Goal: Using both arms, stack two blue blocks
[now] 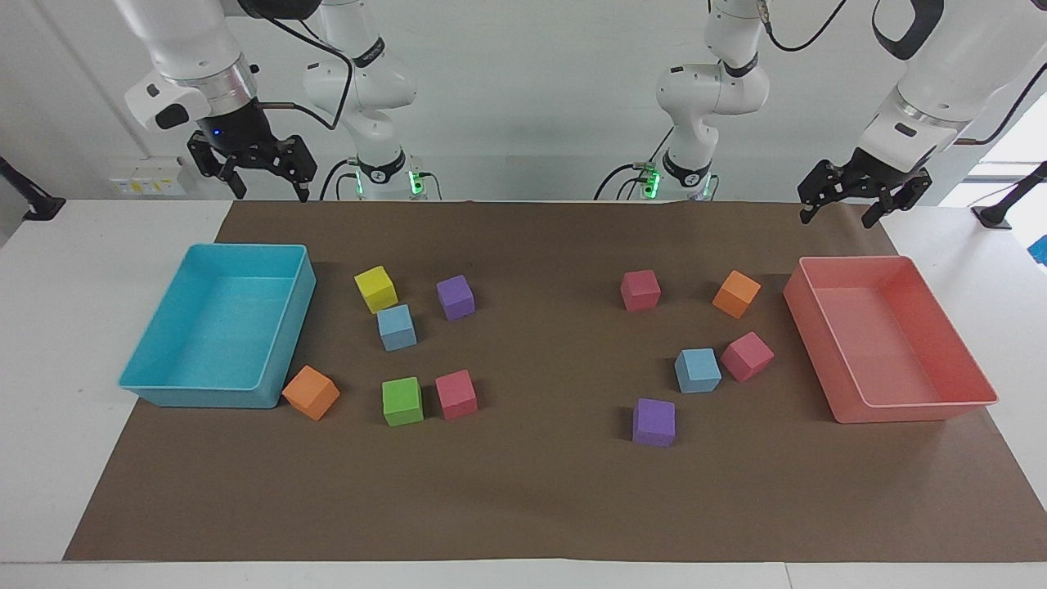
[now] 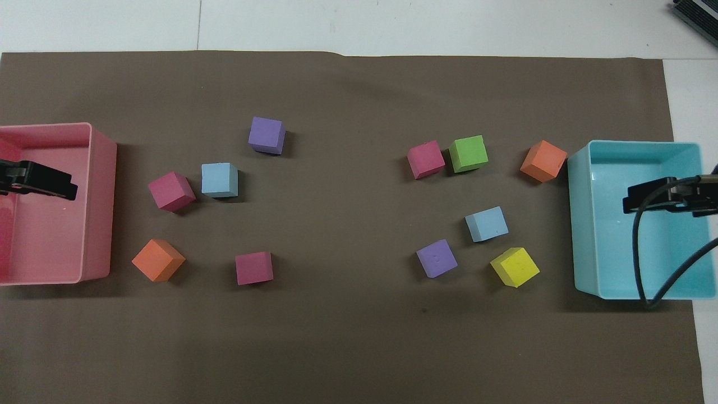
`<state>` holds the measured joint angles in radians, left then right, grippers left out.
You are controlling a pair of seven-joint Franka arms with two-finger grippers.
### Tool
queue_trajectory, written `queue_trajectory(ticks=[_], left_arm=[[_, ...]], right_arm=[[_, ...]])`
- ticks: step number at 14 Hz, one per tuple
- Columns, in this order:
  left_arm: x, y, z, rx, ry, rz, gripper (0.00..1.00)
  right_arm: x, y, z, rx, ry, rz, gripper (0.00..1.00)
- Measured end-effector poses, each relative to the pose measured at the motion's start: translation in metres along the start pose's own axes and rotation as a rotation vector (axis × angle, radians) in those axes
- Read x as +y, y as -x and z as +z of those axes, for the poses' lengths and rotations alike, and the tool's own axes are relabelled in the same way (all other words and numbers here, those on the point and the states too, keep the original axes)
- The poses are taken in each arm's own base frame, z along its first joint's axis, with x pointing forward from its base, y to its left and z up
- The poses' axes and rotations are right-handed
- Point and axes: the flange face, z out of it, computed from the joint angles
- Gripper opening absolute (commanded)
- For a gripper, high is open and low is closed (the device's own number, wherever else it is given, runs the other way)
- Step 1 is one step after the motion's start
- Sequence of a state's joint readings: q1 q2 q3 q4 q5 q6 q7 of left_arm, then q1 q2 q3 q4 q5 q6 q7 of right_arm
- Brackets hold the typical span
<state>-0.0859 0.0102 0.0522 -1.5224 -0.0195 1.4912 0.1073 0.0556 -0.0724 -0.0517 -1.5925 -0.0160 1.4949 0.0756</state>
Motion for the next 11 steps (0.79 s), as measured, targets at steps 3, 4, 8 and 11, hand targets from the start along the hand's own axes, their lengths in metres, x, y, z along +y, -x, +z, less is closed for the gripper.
queue_trajectory(ticks=[3,4,8,11], left_arm=[[-0.0006,0.0008,0.0006,-0.007,0.001,-0.001,1.00],[-0.0011,0.0012,0.0008,-0.010,0.001,-0.002,1.00],[-0.0014,0.0015,0.0005,-0.010,0.001,-0.003,1.00],[-0.0013,0.0015,0.0001,-0.009,0.001,-0.003,1.00]], right_arm=[[-0.0001,0.0000,0.0002,-0.001,0.000,0.000,1.00],[-0.0001,0.0000,0.0003,-0.001,0.000,0.000,1.00],[-0.0001,0.0002,0.0007,-0.003,0.000,0.000,1.00],[-0.0001,0.0004,0.0011,-0.005,0.000,0.000,1.00]])
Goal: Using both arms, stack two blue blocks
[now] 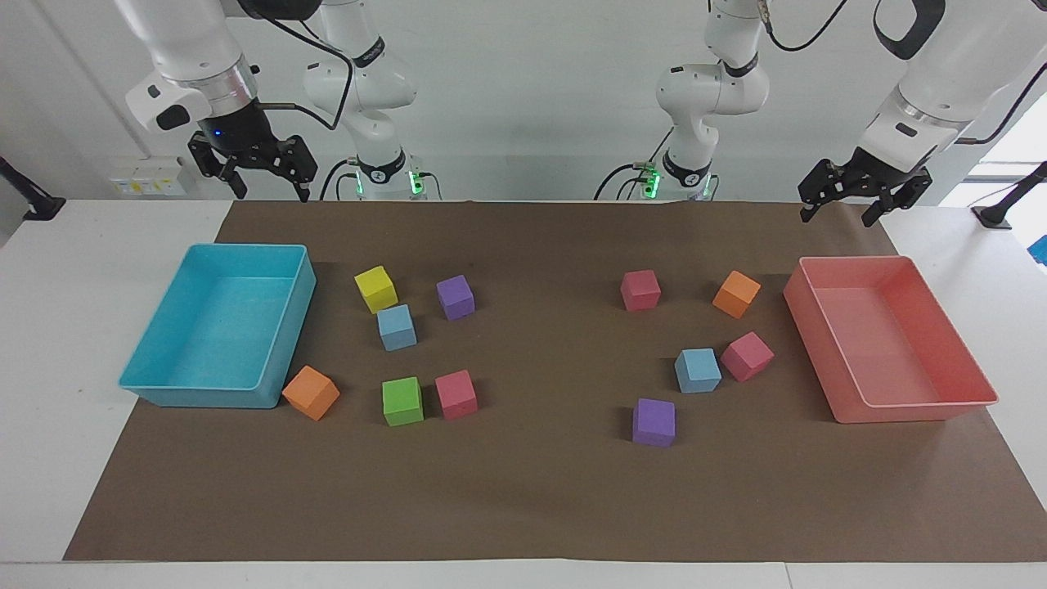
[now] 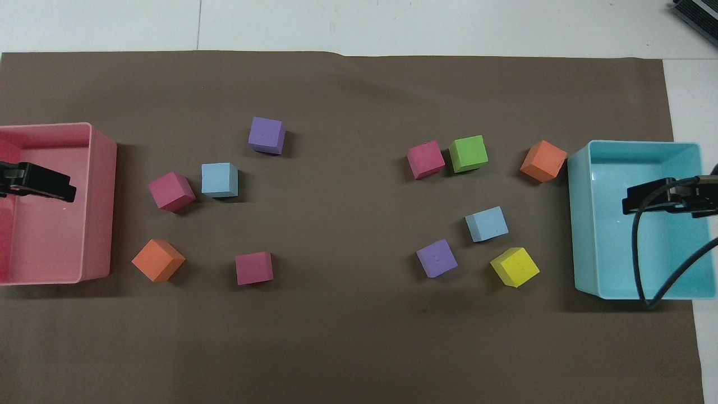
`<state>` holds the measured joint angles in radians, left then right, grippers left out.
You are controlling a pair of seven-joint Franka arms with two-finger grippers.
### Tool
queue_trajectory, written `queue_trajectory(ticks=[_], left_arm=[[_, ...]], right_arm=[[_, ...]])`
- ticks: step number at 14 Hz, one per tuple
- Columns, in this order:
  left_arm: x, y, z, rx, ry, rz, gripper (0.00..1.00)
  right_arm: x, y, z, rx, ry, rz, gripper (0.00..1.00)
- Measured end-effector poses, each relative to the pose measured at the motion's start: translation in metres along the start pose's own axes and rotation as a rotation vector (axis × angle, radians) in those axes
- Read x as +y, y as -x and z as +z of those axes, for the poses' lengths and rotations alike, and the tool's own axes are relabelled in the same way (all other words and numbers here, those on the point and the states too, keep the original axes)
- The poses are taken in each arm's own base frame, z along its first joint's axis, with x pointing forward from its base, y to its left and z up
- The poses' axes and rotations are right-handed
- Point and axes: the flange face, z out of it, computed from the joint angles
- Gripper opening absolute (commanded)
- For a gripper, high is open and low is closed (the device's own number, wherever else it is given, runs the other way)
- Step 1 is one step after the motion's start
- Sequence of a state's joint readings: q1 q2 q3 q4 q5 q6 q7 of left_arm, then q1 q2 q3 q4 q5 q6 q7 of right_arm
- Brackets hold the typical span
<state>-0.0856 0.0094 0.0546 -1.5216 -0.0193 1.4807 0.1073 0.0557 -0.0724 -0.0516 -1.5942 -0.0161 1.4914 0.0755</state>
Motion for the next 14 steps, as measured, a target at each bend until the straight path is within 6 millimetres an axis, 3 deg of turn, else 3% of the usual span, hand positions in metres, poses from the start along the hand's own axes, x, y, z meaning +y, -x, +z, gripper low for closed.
queue_trajectory(ticks=[10,14], left_arm=[[0.003,-0.008,-0.003,0.056,-0.006,0.008,1.00],[0.005,-0.031,0.023,0.023,-0.006,0.018,1.00]], right_arm=[[0.000,0.000,0.001,-0.005,0.000,0.000,1.00],[0.000,0.001,0.001,-0.008,0.000,0.000,1.00]])
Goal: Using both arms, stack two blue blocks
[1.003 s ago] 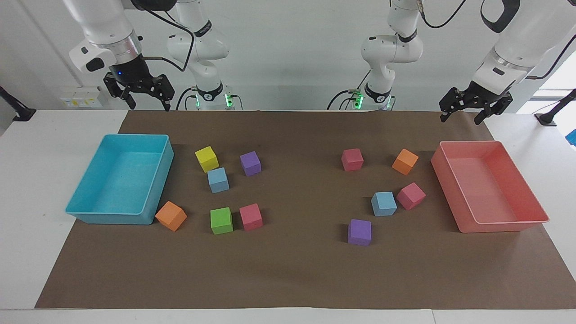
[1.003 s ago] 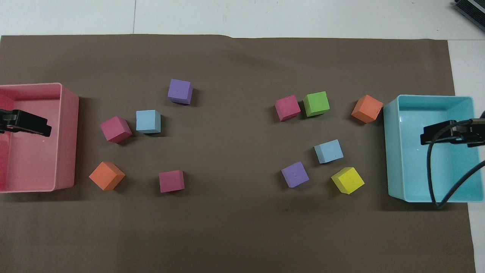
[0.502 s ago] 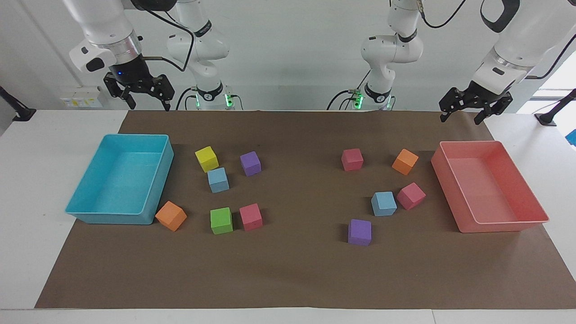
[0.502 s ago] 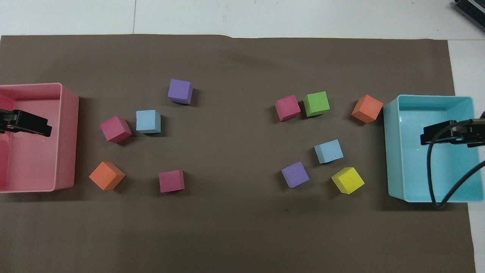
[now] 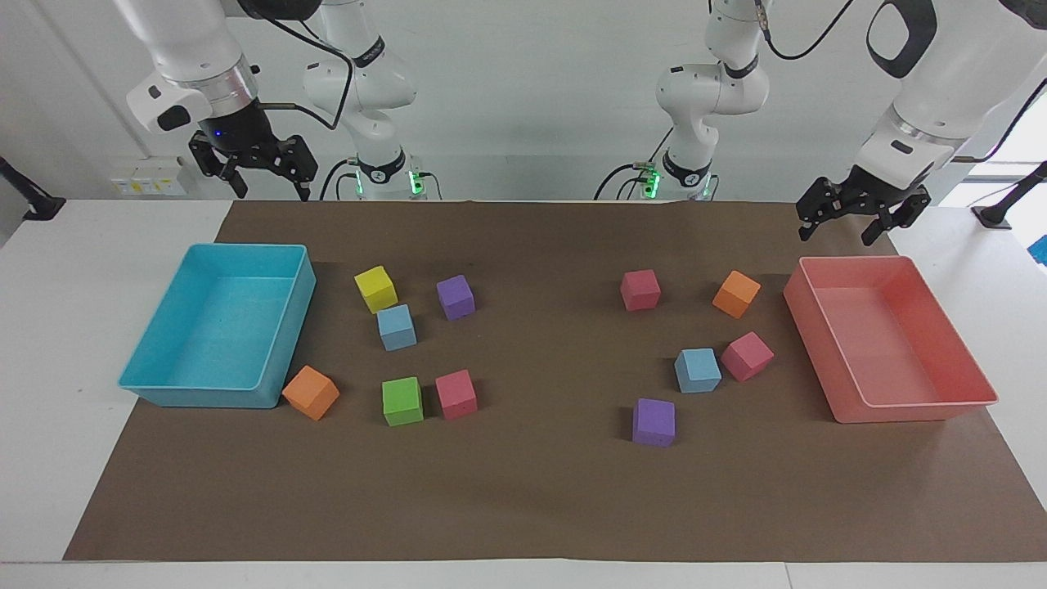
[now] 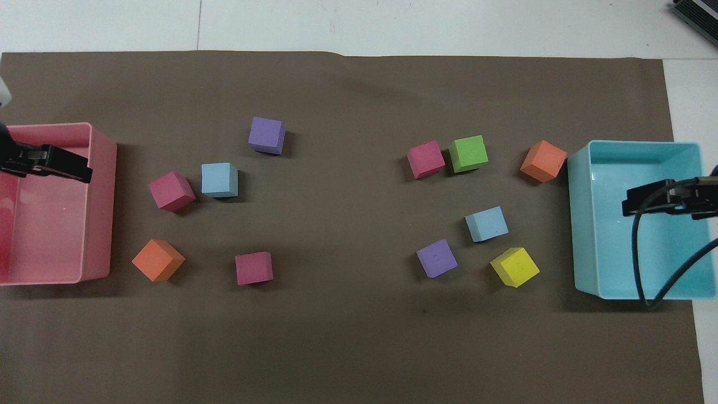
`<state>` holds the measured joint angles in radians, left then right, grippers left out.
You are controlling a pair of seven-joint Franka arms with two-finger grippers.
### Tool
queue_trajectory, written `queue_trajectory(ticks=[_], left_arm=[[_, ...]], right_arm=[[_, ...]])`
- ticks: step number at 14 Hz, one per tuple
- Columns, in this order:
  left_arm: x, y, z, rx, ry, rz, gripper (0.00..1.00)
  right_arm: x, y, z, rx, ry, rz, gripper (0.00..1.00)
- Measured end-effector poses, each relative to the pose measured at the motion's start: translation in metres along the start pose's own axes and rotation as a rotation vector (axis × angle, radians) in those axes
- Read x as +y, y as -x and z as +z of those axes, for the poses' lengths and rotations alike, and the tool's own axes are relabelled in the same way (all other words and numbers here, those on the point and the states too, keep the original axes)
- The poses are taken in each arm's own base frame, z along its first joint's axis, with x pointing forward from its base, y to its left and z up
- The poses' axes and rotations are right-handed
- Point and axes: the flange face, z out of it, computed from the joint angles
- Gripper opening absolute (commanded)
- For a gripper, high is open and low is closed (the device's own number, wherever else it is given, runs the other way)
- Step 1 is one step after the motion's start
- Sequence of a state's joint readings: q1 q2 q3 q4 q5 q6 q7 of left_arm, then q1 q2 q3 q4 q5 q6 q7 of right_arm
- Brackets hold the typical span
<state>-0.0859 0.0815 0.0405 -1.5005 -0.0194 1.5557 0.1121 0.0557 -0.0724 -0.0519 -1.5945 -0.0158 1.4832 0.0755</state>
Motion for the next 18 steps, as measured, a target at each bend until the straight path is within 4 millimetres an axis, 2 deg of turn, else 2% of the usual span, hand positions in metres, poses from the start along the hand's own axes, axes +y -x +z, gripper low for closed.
queue_trajectory(ticks=[3,7,11,13,15,18], left_arm=[[0.006,-0.001,0.010,-0.028,0.003,0.011,1.00],[0.015,0.007,0.008,-0.038,0.005,0.025,1.00],[0.007,0.010,0.004,-0.030,0.004,0.010,1.00],[0.002,0.011,0.003,-0.028,0.004,0.001,1.00],[0.002,0.011,0.003,-0.028,0.004,0.001,1.00],[0.002,0.011,0.003,-0.028,0.004,0.001,1.00]], right_arm=[[0.000,0.000,0.000,0.001,0.000,0.000,1.00],[-0.002,0.000,-0.001,0.005,-0.001,-0.005,1.00],[-0.011,-0.001,0.005,0.014,-0.001,-0.022,1.00],[-0.022,-0.006,0.021,0.025,-0.002,-0.044,1.00],[-0.043,-0.011,0.041,0.045,-0.004,-0.081,1.00],[-0.075,-0.024,0.084,0.057,-0.003,-0.136,1.00]])
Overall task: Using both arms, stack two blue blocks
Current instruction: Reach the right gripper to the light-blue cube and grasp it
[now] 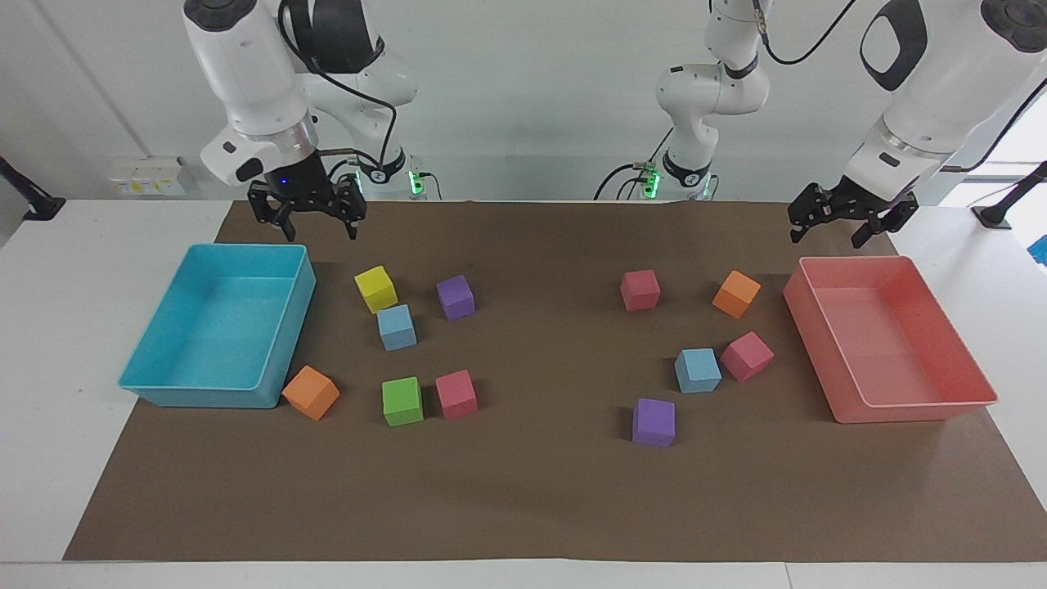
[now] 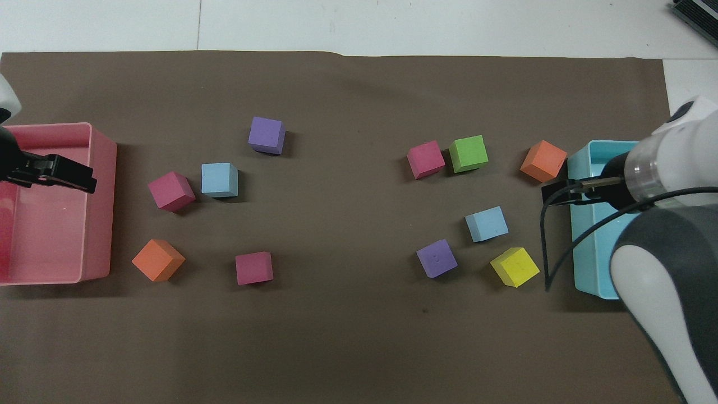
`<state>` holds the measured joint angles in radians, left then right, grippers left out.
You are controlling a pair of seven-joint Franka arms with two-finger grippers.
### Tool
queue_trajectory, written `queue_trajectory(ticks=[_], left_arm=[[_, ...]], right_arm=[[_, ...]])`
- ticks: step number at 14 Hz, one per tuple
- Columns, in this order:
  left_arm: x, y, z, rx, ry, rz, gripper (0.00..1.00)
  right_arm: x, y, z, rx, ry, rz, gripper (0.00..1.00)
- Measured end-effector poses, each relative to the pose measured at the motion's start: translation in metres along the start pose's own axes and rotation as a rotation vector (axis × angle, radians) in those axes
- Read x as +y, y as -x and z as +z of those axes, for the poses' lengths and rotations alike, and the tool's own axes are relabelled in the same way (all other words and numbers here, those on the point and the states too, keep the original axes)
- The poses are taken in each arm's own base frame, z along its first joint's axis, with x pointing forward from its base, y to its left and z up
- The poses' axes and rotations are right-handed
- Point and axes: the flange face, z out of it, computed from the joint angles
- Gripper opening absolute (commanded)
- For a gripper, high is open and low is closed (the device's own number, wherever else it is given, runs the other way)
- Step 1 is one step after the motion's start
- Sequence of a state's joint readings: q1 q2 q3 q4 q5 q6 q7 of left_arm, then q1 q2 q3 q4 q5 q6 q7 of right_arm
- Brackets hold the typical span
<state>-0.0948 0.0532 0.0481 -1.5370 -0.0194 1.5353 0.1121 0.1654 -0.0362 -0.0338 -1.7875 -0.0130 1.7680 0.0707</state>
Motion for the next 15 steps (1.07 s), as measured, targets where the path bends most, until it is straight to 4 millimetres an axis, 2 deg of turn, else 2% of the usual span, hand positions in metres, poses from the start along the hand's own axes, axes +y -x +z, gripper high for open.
queue_trajectory(ticks=[3,6,8,12,15], left_arm=[[0.000,0.000,0.000,0.000,0.000,0.000,1.00],[0.000,0.000,0.000,0.000,0.000,0.000,1.00],[0.000,0.000,0.000,0.000,0.000,0.000,1.00],[0.000,0.000,0.000,0.000,0.000,0.000,1.00],[0.000,0.000,0.000,0.000,0.000,0.000,1.00]], right_arm=[[-0.018,-0.017,0.050,-0.026,0.004,-0.015,1.00],[-0.022,-0.029,0.103,-0.017,0.005,0.009,1.00],[-0.023,-0.025,0.130,-0.022,-0.004,0.024,1.00],[-0.038,-0.006,0.183,-0.028,-0.058,0.053,1.00],[-0.039,0.001,0.210,-0.039,-0.054,0.048,1.00]])
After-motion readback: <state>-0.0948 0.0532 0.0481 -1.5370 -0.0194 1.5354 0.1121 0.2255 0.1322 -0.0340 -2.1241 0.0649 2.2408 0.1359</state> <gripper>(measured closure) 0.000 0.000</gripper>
